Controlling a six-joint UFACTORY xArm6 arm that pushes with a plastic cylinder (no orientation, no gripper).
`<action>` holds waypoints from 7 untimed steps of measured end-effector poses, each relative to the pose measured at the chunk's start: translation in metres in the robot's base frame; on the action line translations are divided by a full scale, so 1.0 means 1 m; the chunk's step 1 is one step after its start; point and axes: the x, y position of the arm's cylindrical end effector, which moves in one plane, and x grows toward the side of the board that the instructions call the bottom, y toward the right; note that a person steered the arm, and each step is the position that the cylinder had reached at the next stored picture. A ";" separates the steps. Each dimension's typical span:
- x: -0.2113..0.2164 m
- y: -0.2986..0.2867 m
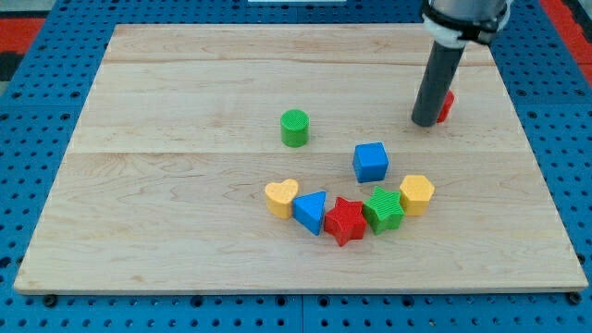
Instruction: Push the yellow hexagon to the bottom of the red circle
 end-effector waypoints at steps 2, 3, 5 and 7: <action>-0.025 0.008; -0.010 -0.018; 0.069 -0.006; 0.188 -0.001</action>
